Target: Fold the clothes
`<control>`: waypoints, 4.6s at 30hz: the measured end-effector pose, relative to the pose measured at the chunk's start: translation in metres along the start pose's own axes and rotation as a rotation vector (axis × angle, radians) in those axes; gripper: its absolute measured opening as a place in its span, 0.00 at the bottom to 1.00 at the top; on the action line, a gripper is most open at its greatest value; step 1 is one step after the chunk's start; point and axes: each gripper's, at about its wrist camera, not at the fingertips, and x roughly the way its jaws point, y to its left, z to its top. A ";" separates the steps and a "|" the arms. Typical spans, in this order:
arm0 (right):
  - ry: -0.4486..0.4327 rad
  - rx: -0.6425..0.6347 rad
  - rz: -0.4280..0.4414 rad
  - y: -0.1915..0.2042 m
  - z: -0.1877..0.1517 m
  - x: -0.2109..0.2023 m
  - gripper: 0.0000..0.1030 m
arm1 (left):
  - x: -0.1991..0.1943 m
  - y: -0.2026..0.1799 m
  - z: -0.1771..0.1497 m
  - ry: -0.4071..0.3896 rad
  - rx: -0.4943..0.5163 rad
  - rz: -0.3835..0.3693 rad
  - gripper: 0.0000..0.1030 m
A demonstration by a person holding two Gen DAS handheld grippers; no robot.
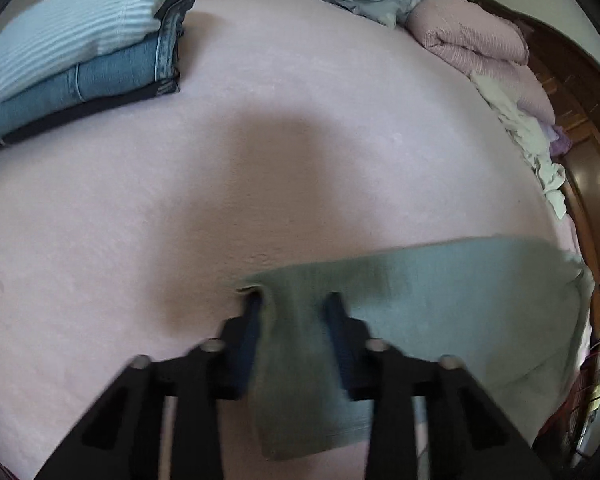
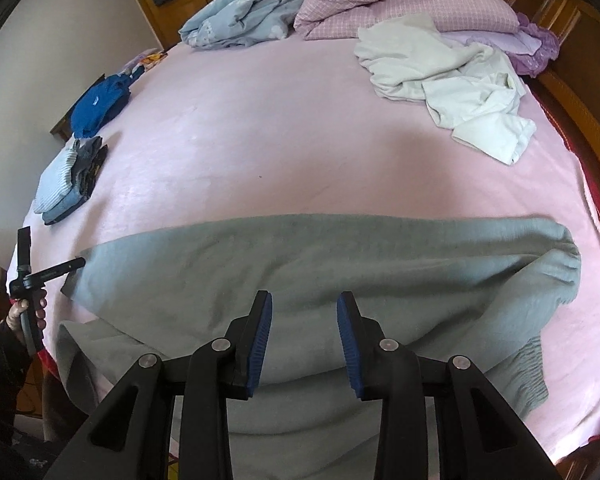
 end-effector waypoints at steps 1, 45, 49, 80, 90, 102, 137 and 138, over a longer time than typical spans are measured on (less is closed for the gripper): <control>-0.001 0.000 0.005 0.002 0.000 0.000 0.37 | -0.004 -0.001 0.000 -0.013 0.002 0.009 0.04; 0.324 -0.619 0.012 0.074 0.052 0.149 0.05 | -0.035 0.003 0.012 -0.091 -0.065 0.087 0.04; 0.217 -0.584 0.019 0.084 0.057 0.126 0.05 | -0.044 0.007 0.011 -0.111 -0.072 0.082 0.04; 0.011 -0.043 0.243 0.028 0.045 0.069 0.22 | -0.054 0.056 0.032 -0.140 -0.211 0.084 0.26; -0.064 0.389 -0.081 -0.150 -0.053 -0.022 0.39 | -0.013 0.008 0.010 0.027 -0.042 0.159 0.26; 0.070 0.492 -0.096 -0.203 -0.082 0.029 0.52 | 0.019 -0.016 0.006 0.129 0.018 0.274 0.27; -0.022 0.353 -0.106 -0.175 0.044 0.032 0.45 | 0.000 0.009 -0.022 0.147 0.002 0.310 0.30; 0.006 0.370 -0.103 -0.181 0.047 0.045 0.45 | -0.002 0.009 -0.023 0.149 0.007 0.313 0.31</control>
